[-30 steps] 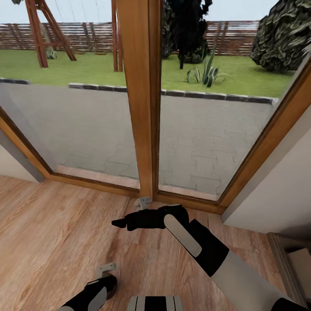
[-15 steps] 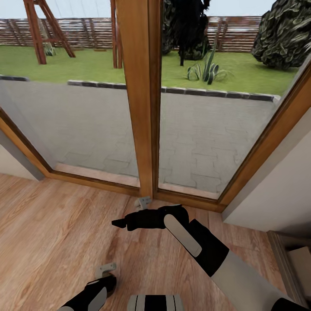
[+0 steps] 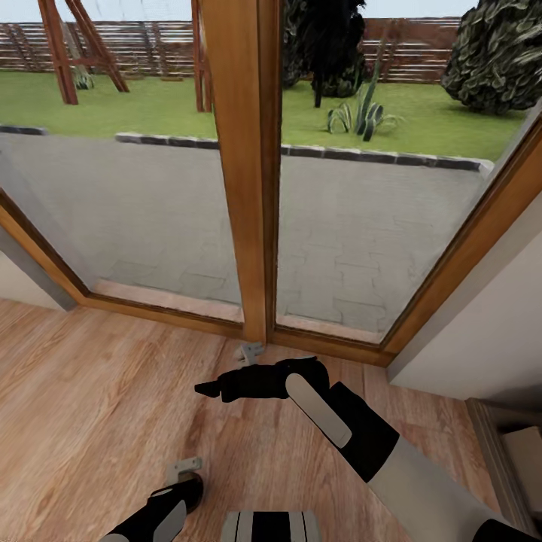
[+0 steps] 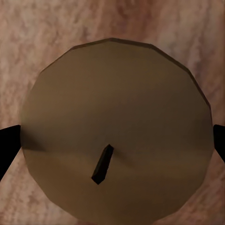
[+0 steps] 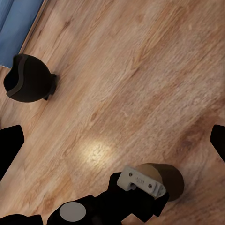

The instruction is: Place each of the two pumpkins and all three candles from the living room inside a cabinet in the living room (use any cabinet), then make sure every cabinet is closed, and position the cauldron so it is next to a table in the living room.

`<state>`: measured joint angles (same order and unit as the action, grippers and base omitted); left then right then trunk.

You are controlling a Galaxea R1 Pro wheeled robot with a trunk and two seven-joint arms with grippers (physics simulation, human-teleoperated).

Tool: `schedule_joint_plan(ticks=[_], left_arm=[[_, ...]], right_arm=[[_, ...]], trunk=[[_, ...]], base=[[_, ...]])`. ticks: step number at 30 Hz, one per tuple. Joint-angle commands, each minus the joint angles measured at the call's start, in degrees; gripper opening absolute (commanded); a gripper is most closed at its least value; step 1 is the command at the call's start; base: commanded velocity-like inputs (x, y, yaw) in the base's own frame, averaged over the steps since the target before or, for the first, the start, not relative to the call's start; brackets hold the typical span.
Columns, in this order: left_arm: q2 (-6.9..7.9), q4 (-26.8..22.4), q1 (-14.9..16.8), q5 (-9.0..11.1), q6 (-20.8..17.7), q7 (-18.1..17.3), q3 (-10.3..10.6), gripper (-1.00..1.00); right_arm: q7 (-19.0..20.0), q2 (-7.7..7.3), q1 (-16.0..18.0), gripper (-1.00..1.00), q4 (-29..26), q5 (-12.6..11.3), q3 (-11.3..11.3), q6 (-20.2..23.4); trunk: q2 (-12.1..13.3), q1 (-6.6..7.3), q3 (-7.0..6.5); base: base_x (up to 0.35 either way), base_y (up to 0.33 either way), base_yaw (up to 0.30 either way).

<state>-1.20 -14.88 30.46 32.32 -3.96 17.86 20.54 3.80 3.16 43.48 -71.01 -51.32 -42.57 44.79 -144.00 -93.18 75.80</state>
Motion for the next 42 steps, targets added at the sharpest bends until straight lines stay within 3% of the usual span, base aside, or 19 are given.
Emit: schedule_joint_plan(ticks=[1, 5, 6, 38, 42], left_arm=[[0.05, -0.1, 0.0, 0.3, -0.3, 0.4, 0.5, 1.00], [0.05, -0.1, 0.0, 0.3, -0.2, 0.4, 0.5, 1.00], [0.05, -0.1, 0.0, 0.3, -0.2, 0.4, 0.5, -1.00], [0.14, -0.1, -0.1, 0.5, 0.6, 0.4, 0.5, -1.00], [0.14, -0.1, -0.1, 0.5, 0.6, 0.4, 0.5, -1.00]], right_arm=[[0.3, 0.01, 0.0, 1.00, 0.0, 0.3, 0.0, 0.2], [0.3, 0.01, 0.0, 1.00, 0.0, 0.3, 0.0, 0.2], [0.3, 0.01, 0.0, 1.00, 0.0, 0.3, 0.0, 0.2], [0.3, 0.01, 0.0, 1.00, 0.0, 0.3, 0.0, 0.2], [0.3, 0.01, 0.0, 1.00, 0.0, 0.3, 0.0, 0.2]], trunk=[[0.0, 0.01, 0.04], [0.0, 0.01, 0.04], [0.0, 0.01, 0.04], [0.0, 0.06, -0.40], [0.1, 0.16, -1.29]], base=[[0.000, 0.000, 0.000], [0.000, 0.000, 0.000], [0.000, 0.000, 0.000], [0.000, 0.000, 0.000], [0.000, 0.000, 0.000]])
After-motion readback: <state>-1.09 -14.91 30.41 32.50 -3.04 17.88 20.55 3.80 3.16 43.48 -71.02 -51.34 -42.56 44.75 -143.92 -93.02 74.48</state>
